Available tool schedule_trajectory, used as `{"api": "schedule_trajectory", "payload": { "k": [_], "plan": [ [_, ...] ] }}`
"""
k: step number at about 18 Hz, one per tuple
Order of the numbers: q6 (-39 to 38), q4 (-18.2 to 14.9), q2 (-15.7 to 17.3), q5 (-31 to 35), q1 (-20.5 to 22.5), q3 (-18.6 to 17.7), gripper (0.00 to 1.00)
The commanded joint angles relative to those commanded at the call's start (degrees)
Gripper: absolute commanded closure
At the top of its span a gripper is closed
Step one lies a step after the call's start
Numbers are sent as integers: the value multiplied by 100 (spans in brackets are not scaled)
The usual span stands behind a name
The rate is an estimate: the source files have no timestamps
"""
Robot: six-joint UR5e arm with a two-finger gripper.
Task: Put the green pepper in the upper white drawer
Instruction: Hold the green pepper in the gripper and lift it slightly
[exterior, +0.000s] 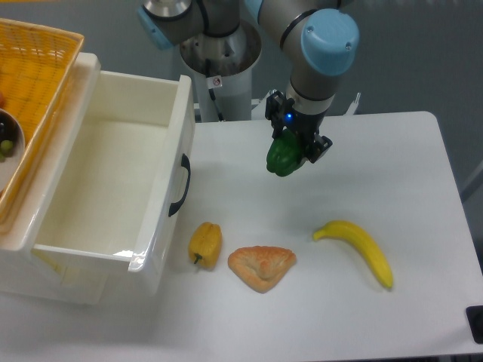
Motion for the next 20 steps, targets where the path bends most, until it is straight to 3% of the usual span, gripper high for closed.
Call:
{"api": "schedule_trajectory", "payload": {
  "k": [13, 16, 20],
  "plan": [
    [-527, 0, 0, -79, 0, 131, 60],
    [-685, -105, 0, -149, 9, 351, 60],
    [-1070, -500, 9, -228, 0, 659, 60]
  ]
}}
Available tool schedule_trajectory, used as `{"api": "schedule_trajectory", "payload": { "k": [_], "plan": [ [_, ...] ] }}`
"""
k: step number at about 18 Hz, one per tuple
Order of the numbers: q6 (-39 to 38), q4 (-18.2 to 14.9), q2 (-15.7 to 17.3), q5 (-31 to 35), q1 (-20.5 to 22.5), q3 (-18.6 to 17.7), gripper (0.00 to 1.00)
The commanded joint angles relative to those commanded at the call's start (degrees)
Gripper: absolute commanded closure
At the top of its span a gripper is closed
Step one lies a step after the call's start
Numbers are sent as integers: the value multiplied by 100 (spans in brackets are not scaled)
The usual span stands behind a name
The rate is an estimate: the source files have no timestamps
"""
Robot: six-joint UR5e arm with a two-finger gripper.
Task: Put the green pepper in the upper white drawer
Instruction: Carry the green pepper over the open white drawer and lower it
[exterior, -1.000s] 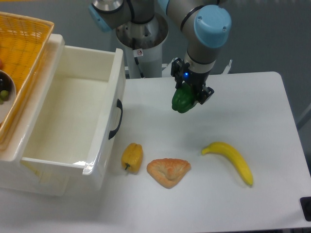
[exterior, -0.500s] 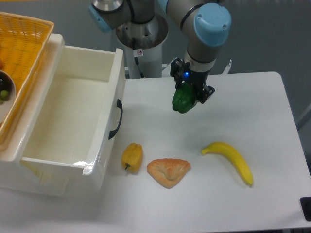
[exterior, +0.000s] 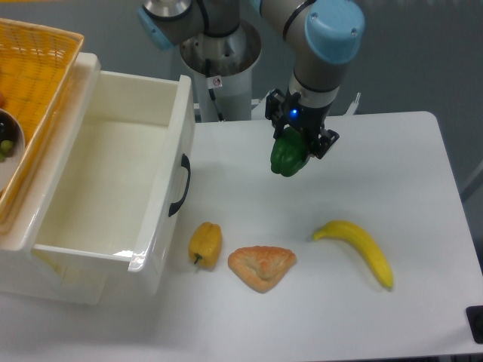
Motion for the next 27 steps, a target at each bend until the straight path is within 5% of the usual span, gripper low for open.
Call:
{"api": "schedule_trajectory", "payload": {
  "k": [3, 14, 27],
  "plan": [
    [-966, -98, 219, -526, -9, 53, 60],
    [-2093, -397, 940, -967, -412, 71, 60],
    [-3359, -361, 1037, -1899, -1063, -70, 55]
  ]
}}
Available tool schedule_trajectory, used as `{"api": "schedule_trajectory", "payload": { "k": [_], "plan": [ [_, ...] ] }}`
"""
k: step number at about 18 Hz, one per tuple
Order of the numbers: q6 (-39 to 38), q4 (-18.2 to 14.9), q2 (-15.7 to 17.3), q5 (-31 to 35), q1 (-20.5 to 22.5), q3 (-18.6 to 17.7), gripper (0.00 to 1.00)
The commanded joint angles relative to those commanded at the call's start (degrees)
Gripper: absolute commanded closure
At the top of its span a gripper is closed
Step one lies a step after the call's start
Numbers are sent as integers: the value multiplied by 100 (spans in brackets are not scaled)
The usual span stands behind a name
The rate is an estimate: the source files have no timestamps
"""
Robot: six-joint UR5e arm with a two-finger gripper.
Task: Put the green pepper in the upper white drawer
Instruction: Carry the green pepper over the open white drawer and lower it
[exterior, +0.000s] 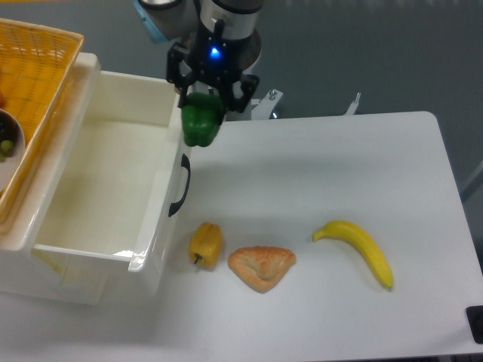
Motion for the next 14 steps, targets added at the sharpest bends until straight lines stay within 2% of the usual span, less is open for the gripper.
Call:
{"api": "schedule_trajectory", "payload": {
  "k": [2, 5, 8, 14],
  "plan": [
    [-54, 0, 0, 35, -219, -70, 55],
    [-62, -9, 0, 9, -255, -219, 55],
    [-54, 0, -26, 0, -466, -343, 55],
    [-62, -9, -70, -53, -616, -343, 55]
  ]
}}
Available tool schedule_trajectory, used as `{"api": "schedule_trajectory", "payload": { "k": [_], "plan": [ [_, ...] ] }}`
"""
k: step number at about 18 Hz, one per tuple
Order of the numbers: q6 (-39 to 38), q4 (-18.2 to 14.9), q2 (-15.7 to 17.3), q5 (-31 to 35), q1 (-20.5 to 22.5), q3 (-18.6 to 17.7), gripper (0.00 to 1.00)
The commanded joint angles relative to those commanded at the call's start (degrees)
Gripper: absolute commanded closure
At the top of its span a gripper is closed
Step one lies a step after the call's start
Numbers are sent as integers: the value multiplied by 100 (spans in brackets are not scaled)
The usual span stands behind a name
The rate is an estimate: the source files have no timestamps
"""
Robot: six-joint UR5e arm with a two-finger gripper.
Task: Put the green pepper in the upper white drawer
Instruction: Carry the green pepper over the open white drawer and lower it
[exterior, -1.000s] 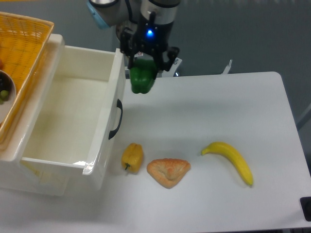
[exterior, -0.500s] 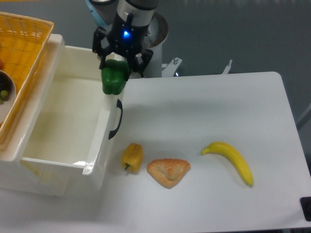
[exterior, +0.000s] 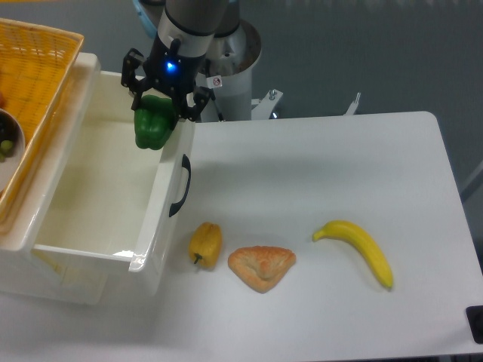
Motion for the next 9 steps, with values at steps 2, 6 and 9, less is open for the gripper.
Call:
{"api": "schedule_trajectory", "payload": {
  "k": [2, 6, 9],
  "plan": [
    [0, 9, 0, -17, 0, 0, 54],
    [0, 9, 0, -79, -9, 0, 54],
    [9, 18, -9, -88, -26, 0, 52]
  ]
}}
